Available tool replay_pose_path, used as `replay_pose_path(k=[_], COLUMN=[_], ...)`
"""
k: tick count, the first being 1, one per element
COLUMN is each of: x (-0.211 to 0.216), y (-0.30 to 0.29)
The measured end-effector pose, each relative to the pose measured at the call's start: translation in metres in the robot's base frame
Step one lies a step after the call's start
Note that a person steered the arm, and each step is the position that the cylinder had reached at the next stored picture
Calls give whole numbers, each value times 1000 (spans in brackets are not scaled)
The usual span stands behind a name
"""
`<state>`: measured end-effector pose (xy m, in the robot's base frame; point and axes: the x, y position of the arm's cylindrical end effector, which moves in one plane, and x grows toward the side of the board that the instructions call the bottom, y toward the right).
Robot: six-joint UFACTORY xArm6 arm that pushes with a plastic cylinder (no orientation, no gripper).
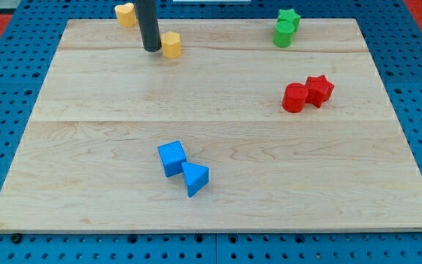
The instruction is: Place the yellow hexagon at the top center of the board
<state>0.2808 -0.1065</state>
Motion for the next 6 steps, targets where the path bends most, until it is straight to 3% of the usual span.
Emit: replay_pose_path(k=[3, 4, 6], x=[-21, -53, -49], y=[98, 110, 112])
